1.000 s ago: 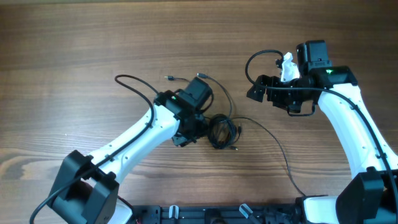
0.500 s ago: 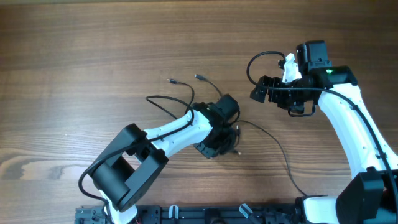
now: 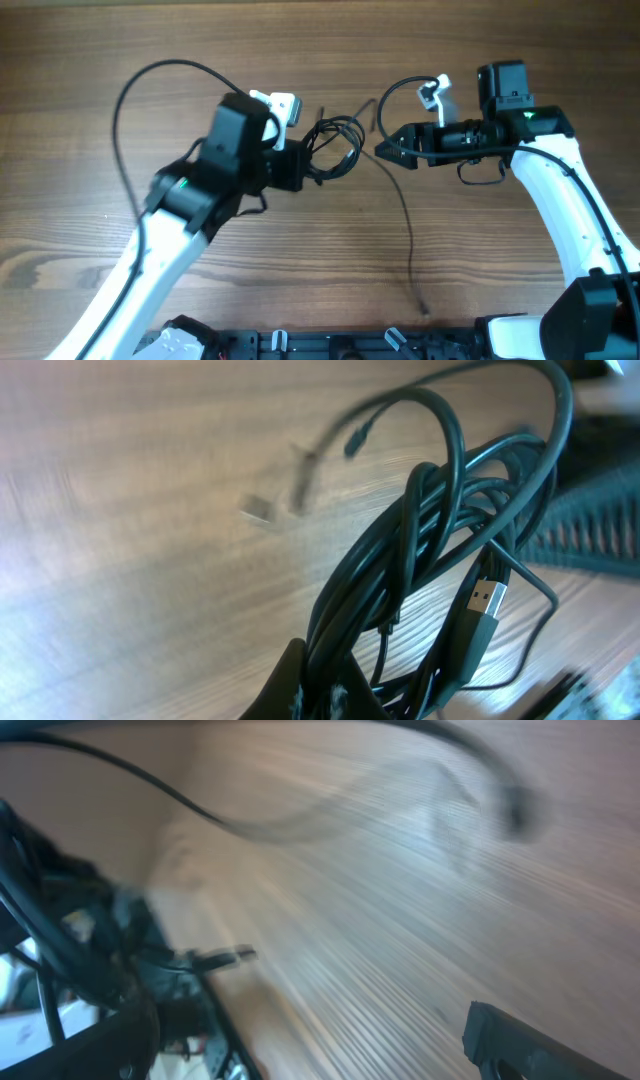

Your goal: Untangle cables

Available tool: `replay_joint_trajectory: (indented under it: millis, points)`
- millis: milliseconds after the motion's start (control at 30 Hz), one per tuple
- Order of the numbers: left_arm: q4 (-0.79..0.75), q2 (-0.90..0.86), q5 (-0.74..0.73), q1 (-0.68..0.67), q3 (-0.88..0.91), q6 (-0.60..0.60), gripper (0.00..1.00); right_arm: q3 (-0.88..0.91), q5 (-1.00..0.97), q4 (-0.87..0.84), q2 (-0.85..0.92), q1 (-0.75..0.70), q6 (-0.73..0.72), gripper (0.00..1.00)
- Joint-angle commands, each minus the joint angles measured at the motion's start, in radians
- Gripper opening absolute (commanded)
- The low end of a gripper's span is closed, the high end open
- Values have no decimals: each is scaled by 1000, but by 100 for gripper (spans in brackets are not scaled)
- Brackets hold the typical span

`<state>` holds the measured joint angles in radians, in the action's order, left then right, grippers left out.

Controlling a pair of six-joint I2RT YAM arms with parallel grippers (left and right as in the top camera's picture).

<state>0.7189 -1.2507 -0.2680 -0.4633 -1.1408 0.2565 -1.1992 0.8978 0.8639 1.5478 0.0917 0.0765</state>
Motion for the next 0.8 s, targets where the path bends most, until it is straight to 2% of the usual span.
replay_joint_trajectory:
  millis: [0,67,133,167,200,233,267,333,367,400,433,500,567,600,700,767]
  points:
    - [6,116,11,3,-15,-339,4,-3,318,-80,0,32,171,100]
    - [33,125,145,3,-15,-335,4,-3,319,-115,0,56,171,100]
    - [61,123,367,3,-15,-269,4,-3,234,-121,0,63,156,99]
    - [61,123,556,3,-15,-195,4,-3,122,-119,0,63,124,96]
    - [55,123,664,3,-15,-168,4,-3,69,-119,0,63,97,92]
    - [52,123,707,3,-15,-169,4,-3,74,-117,0,63,97,90]
    - [51,123,715,3,-15,-170,4,-3,97,-118,0,65,102,85]
    - [56,123,684,3,-15,-189,4,-3,180,-145,0,81,150,84]
    - [64,123,592,3,-15,-262,4,-3,204,-179,0,94,163,84]
    - [73,123,492,3,-15,-340,4,-3,203,-235,0,109,133,79]
    - [99,123,375,4,-15,-420,4,-3,195,-304,0,119,61,75]
    - [147,123,289,6,-15,-468,4,-3,163,-414,0,125,-84,67]
    - [206,123,237,19,-15,-512,4,-3,143,-547,0,124,-288,43]
    - [219,123,235,24,-15,-515,4,-3,143,-603,1,125,-420,36]
    - [209,123,235,41,-15,-516,4,-3,152,-616,9,134,-747,35]
    - [190,123,235,45,-15,-516,4,-3,158,-607,24,183,-789,45]
